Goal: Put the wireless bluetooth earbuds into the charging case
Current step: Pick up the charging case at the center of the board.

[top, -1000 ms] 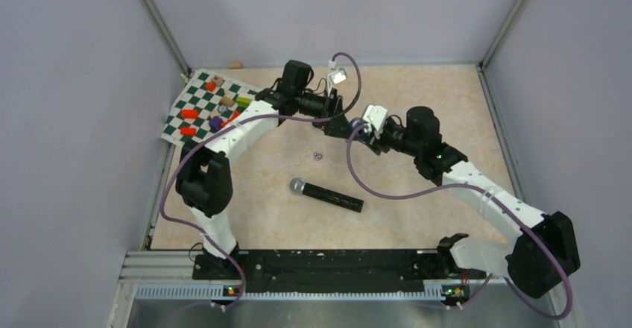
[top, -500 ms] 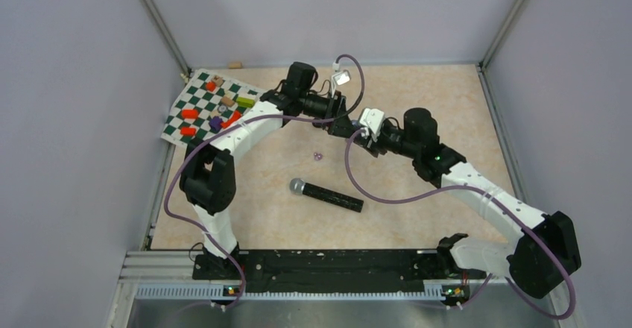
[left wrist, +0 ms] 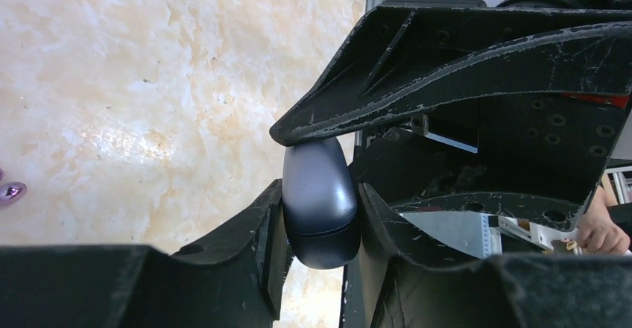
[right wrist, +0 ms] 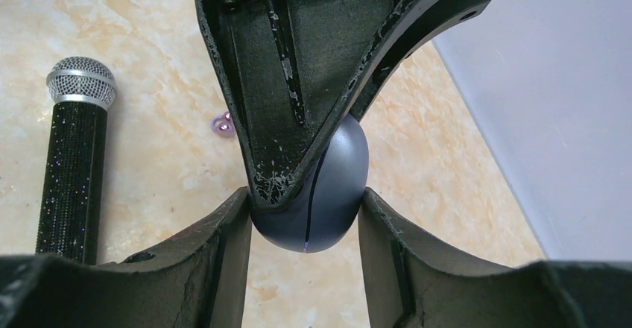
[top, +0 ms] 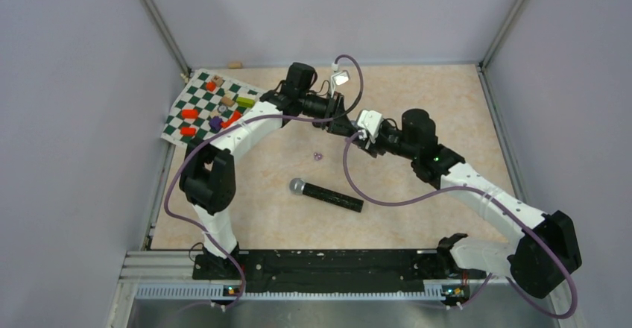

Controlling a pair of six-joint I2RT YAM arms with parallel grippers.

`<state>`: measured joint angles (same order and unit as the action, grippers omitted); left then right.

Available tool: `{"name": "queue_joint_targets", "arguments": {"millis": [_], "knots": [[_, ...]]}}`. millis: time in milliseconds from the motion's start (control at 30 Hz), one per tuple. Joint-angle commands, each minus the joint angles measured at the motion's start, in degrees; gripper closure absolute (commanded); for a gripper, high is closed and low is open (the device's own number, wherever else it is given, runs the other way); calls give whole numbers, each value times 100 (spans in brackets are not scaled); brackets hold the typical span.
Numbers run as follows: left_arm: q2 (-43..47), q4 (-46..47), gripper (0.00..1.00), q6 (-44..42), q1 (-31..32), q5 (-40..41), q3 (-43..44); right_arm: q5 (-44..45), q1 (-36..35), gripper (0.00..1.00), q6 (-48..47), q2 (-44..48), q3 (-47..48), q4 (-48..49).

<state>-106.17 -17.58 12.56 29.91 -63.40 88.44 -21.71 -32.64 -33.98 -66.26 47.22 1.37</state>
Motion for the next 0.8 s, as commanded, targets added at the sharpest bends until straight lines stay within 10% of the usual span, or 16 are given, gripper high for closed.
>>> {"name": "queue_joint_targets", "arguments": {"millis": [0,267,767], "knots": [[93,173,79,-142,67,-195,69,-17,-111,69,53,107,-38,319],[302,-727,82,-1127,61,-66,358,-1038,5,27,378,96,616,-835],[962,-2390,83,-3483,215,-92,354,-5333,1547,33,1971,-568,1168,-1295]]}}
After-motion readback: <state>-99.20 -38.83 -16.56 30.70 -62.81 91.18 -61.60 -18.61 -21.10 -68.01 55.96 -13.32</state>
